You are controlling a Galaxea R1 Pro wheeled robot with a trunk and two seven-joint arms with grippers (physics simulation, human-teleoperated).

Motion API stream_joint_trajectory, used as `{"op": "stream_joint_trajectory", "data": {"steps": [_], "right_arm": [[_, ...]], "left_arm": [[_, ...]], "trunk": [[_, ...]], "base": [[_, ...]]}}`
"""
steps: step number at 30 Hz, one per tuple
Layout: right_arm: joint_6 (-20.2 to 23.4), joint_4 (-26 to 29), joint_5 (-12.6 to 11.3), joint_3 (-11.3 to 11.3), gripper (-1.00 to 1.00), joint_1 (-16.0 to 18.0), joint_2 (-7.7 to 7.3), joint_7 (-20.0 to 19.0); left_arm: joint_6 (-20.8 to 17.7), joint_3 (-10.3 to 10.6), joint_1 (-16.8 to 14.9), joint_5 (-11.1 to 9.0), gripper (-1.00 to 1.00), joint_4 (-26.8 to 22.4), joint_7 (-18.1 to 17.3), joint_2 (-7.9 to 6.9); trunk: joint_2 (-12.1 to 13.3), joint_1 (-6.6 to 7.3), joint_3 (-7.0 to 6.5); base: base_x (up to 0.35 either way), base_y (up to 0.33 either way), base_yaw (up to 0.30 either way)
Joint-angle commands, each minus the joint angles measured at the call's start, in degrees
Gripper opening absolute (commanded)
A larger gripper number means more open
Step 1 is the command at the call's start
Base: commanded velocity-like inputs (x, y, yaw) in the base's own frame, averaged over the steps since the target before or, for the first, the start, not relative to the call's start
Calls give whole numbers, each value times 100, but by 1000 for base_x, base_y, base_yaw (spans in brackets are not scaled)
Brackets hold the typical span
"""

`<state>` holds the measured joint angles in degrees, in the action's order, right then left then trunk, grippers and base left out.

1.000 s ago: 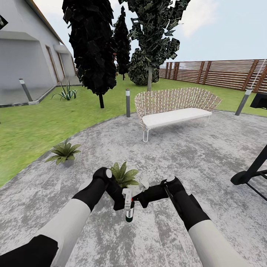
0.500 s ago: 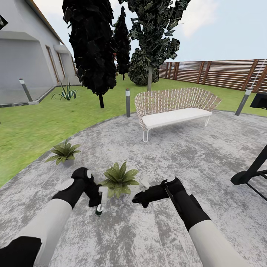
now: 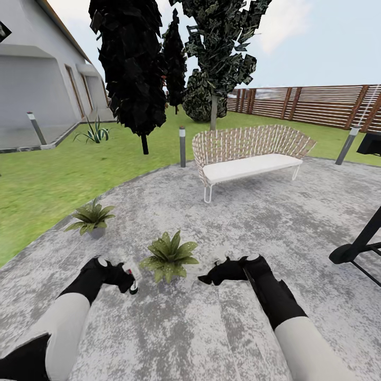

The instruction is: Pick up the pesticide atomizer in the garden and spray insectifuge to fully cover both potted plants in the garden.

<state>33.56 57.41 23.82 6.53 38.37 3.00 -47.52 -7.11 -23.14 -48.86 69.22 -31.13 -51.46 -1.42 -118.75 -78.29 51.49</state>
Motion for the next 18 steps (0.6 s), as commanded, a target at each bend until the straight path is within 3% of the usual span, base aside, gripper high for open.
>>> {"op": "stream_joint_trajectory", "data": {"steps": [1,2,3,5,6,8,10,12,14,16,18], "right_arm": [[-151,8,43,-514,100,4,0,39],[-344,7,45,-931,100,2,0,78],[-713,5,50,-1652,100,-1,-1,111],[-1139,-3,60,-2594,100,-3,-1,132],[-1348,-7,70,-3191,100,-4,-1,135],[-1510,-48,136,-3831,100,-10,-1,145],[-1557,-290,294,-4040,100,-14,-1,229],[-1593,-916,451,-4139,100,-15,-1,766],[-1874,-1720,506,-4168,100,-14,-1,1666],[-2578,-2522,528,-4175,100,-15,-1,2844],[-2812,-2886,528,-4178,100,-14,-1,3242]], "left_arm": [[-48,-266,64,-11,-100,24,148,-1],[-47,-447,110,-12,-100,40,273,-3],[-46,-747,163,-15,-100,57,488,-1],[-40,-1137,243,-19,-100,71,784,0],[-34,-1414,326,-24,-100,76,979,1],[-25,-1905,419,-35,-100,79,1251,6],[-17,-2280,456,-33,-100,80,1382,13],[11,-2645,568,-34,-100,80,1455,17],[109,-2867,722,-41,-100,80,1509,23],[295,-3087,848,-144,-100,82,1710,38],[354,-3199,965,-292,-100,129,1950,42]], "trunk": [[-3,1,5],[-3,1,5],[-3,1,5],[-3,1,5],[-3,1,5],[-3,1,5],[-3,1,5],[-3,1,5],[-3,1,5],[-3,1,5],[-3,1,5]], "base": [[0,0,0],[0,0,0],[0,0,0],[0,0,0],[0,0,0],[0,0,0],[0,0,0],[0,0,0],[0,0,0],[0,0,0],[0,0,0]]}}
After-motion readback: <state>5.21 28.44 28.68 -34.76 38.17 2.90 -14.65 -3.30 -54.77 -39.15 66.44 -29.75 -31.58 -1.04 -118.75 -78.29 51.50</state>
